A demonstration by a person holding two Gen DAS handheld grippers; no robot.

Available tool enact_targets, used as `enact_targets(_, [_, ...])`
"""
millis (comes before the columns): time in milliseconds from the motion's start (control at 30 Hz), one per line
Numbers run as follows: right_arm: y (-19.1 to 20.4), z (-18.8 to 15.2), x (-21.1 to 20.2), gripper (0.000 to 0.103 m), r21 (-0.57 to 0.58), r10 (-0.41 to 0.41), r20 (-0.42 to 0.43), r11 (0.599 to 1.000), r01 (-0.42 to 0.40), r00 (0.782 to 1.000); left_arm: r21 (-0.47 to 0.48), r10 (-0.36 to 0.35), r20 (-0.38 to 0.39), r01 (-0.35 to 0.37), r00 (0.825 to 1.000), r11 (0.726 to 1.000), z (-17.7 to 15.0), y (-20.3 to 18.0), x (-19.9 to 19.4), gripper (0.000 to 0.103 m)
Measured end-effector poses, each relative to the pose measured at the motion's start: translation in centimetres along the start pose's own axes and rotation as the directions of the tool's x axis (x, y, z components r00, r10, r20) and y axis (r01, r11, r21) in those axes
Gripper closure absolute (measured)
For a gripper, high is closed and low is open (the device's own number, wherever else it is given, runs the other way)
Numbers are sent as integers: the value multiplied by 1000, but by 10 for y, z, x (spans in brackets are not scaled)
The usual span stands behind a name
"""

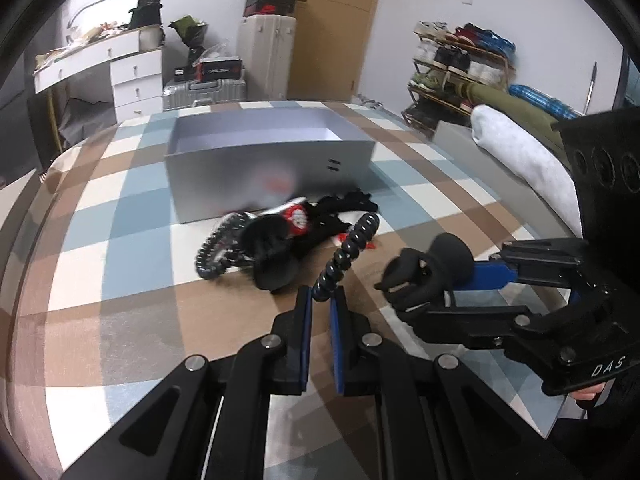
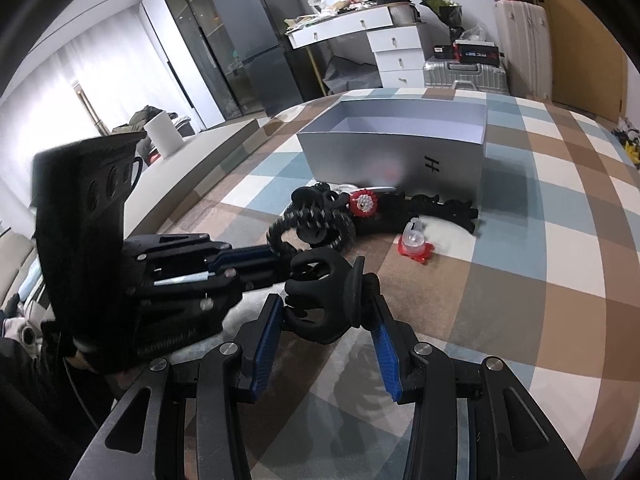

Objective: Organize jewelry
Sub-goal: 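Grasp a black coiled hair tie with the left tool while the right tool holds the claw clip, then carry the coiled hair tie and claw clip into the silver box and open both tools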

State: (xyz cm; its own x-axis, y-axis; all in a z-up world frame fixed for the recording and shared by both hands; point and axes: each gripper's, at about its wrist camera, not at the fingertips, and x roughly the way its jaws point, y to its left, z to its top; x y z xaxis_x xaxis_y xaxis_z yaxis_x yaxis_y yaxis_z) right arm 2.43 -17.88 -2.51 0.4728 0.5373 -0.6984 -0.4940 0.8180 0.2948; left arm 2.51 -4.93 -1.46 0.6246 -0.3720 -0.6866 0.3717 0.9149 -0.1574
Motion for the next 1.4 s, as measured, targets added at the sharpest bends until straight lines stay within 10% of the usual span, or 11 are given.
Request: enact_targets(1400, [-21, 20, -43, 60, 164, -193, 252, 974, 155, 948, -91, 124, 119, -113, 985, 989, 15, 15, -23, 98])
